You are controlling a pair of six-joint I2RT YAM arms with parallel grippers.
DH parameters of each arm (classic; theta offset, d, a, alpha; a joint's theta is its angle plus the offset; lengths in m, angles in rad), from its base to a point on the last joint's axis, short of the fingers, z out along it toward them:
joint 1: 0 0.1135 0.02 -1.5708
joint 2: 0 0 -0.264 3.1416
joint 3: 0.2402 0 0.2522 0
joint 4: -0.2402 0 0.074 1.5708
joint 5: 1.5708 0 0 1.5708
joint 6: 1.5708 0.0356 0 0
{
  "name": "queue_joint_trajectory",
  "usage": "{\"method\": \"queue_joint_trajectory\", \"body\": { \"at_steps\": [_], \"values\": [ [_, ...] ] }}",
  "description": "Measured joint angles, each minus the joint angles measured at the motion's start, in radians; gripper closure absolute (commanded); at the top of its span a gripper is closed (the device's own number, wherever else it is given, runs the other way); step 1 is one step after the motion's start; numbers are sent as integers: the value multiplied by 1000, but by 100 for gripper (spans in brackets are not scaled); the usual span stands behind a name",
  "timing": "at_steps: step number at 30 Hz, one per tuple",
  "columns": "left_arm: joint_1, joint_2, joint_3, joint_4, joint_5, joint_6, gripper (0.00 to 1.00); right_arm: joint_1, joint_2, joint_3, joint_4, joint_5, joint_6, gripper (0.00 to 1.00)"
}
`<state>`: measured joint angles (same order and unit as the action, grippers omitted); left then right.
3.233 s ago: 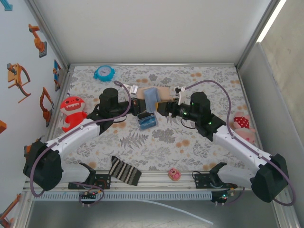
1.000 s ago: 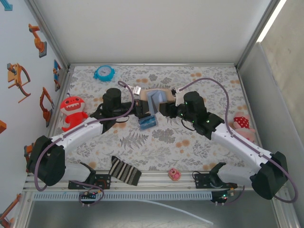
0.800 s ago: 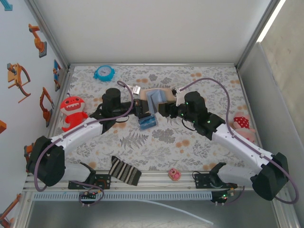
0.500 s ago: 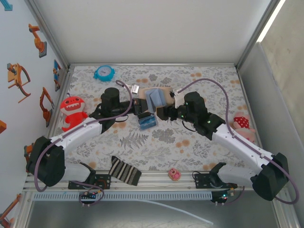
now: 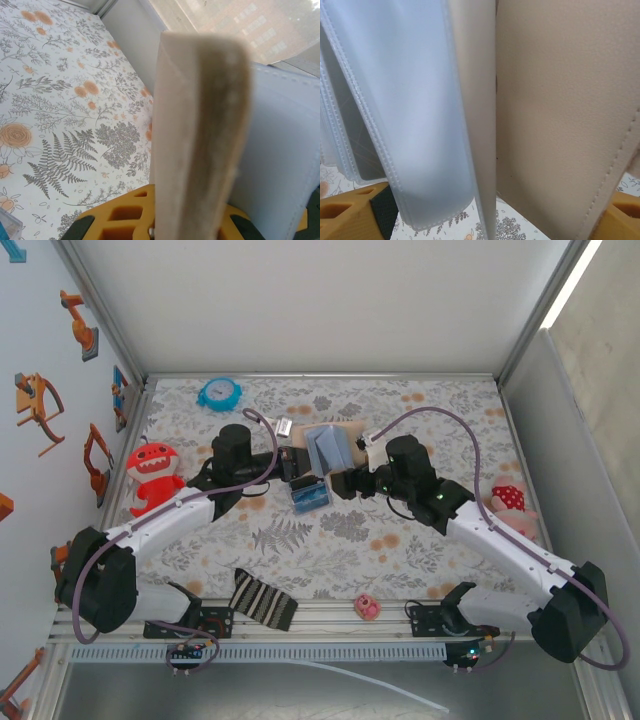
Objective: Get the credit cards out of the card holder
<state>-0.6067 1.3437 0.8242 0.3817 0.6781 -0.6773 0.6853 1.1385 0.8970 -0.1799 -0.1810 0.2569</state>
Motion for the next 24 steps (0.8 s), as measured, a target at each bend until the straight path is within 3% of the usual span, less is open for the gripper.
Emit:
{"method": "queue_joint_trajectory", "body": {
  "at_steps": [4, 10, 15, 24],
  "values": [
    [0, 0, 0, 0, 0, -3, 95, 0, 2, 0, 0, 19, -5, 15],
    [0, 0, 0, 0, 3, -6, 95, 3, 1, 0, 0, 130, -2, 29],
    [0, 0, 0, 0, 5, -7, 94, 3, -12, 0, 8, 172, 16, 33],
    [0, 0, 0, 16, 27, -10, 94, -56, -18, -22, 136, -58, 113, 15]
  ]
}}
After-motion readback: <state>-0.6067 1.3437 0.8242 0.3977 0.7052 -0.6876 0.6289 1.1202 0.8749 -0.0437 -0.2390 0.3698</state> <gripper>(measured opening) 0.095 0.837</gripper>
